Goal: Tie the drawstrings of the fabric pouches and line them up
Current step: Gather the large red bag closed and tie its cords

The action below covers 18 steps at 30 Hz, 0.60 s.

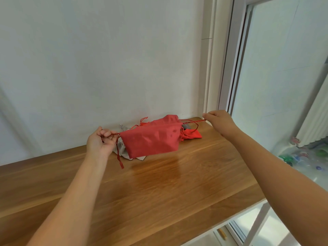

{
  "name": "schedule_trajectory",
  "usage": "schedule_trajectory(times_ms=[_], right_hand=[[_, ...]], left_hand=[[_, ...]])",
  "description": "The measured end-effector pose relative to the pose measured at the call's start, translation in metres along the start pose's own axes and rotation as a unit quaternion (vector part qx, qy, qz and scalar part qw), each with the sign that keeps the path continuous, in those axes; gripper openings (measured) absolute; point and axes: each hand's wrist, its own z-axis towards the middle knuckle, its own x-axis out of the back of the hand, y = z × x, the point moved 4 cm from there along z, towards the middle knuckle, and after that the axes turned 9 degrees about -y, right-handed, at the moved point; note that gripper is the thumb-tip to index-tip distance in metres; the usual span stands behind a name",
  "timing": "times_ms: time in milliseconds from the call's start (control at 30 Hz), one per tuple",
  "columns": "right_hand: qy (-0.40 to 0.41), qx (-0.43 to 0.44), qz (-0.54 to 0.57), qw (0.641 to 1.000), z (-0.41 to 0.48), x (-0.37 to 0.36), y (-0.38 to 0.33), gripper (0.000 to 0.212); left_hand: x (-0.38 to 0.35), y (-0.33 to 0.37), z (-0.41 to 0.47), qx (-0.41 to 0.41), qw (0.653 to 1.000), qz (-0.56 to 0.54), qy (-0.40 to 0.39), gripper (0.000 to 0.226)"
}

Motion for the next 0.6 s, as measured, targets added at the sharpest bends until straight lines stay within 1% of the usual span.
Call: schedule_trajectory(times_ms=[167,300,367,400,433,467,500,533,567,600], right_hand=[[-0.019,0.014,0.013,1.000,0.000,-0.006,0.000,0.049],[-0.013,0.022,0.013,1.000,-0.001,-0.012,0.002,0.050],[-0.004,0.036,0.011,0.999,-0.004,-0.012,0.002,0.050],[-0.001,0.045,0.005,0.999,-0.007,-0.011,0.004,0.050],[-0.001,0.060,-0.002,0.998,-0.012,-0.010,0.006,0.050],[-0.008,0.075,-0.008,0.997,-0.018,-0.009,0.010,0.049],[-0.025,0.086,-0.013,0.996,-0.024,-0.009,0.015,0.047],[-0.052,0.094,-0.020,0.994,-0.030,-0.010,0.022,0.043],[-0.080,0.100,-0.037,0.991,-0.038,-0.013,0.028,0.040],[-0.105,0.107,-0.065,0.987,-0.044,-0.016,0.035,0.038]], left_hand=[[0.008,0.006,0.002,-0.011,1.000,0.013,0.008,0.028],[0.013,0.008,0.002,-0.008,0.999,0.034,-0.006,0.029],[0.011,0.012,0.000,-0.011,0.995,0.094,-0.038,0.033],[0.009,0.014,-0.004,-0.011,0.985,0.157,-0.065,0.039],[0.006,0.016,-0.009,-0.011,0.969,0.229,-0.095,0.047],[0.004,0.017,-0.015,-0.012,0.945,0.303,-0.125,0.053],[0.004,0.017,-0.023,-0.007,0.917,0.369,-0.153,0.055],[0.006,0.017,-0.030,0.004,0.885,0.430,-0.178,0.050],[0.009,0.016,-0.038,0.017,0.845,0.495,-0.201,0.040],[0.013,0.014,-0.046,0.034,0.798,0.559,-0.220,0.033]])
